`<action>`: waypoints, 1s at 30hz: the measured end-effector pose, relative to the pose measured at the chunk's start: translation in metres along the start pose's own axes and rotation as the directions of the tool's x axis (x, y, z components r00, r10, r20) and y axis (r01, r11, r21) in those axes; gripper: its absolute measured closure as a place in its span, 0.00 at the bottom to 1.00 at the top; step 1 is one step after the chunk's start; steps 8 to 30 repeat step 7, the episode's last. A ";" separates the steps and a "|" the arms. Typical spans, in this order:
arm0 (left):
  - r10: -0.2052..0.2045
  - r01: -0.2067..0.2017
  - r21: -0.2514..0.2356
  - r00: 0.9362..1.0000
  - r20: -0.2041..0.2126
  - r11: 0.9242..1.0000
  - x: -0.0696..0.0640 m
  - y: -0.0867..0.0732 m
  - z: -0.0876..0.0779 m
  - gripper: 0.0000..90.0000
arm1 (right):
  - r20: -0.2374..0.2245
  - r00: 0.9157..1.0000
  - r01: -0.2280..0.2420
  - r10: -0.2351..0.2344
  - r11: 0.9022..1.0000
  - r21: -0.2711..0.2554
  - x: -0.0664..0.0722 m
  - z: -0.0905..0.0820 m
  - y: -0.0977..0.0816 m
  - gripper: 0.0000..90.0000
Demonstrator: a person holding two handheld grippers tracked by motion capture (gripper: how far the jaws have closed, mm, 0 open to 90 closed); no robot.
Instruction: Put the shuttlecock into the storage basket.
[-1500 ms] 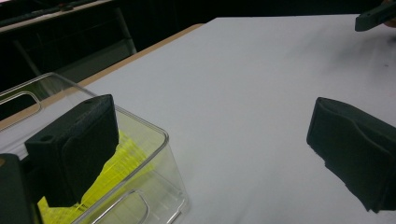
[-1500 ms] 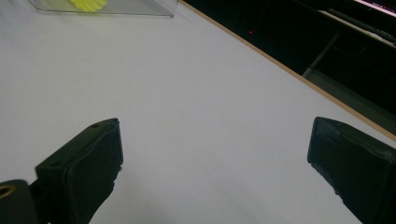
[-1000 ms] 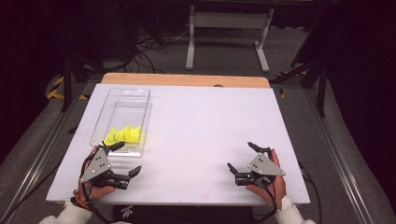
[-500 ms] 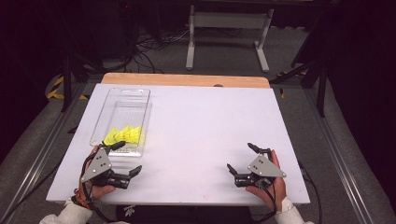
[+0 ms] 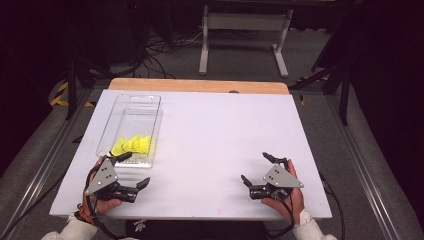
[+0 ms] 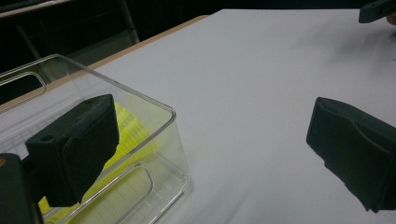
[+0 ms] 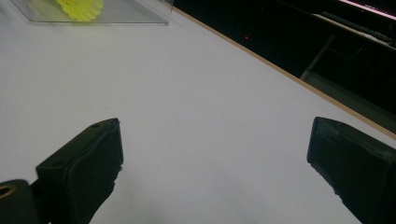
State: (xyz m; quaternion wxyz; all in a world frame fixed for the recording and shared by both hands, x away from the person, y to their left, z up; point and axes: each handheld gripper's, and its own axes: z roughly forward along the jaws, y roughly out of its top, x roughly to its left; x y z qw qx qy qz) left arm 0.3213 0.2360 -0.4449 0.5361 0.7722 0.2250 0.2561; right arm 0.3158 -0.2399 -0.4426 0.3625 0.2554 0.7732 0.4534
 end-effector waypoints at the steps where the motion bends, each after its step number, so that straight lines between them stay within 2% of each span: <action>1: -0.002 0.002 0.001 1.000 0.000 1.000 0.000 0.000 0.000 0.04 | 0.001 1.000 -0.001 0.001 1.000 0.000 0.000 0.000 0.000 0.05; 7: -0.007 0.007 0.009 1.000 -0.018 1.000 0.001 -0.001 -0.001 0.04 | -0.005 1.000 -0.004 0.004 1.000 0.003 -0.001 0.003 0.000 0.05; 30: -0.007 0.007 0.009 1.000 -0.018 1.000 0.001 -0.001 -0.001 0.04 | -0.005 1.000 -0.004 0.004 1.000 0.003 -0.001 0.003 0.000 0.05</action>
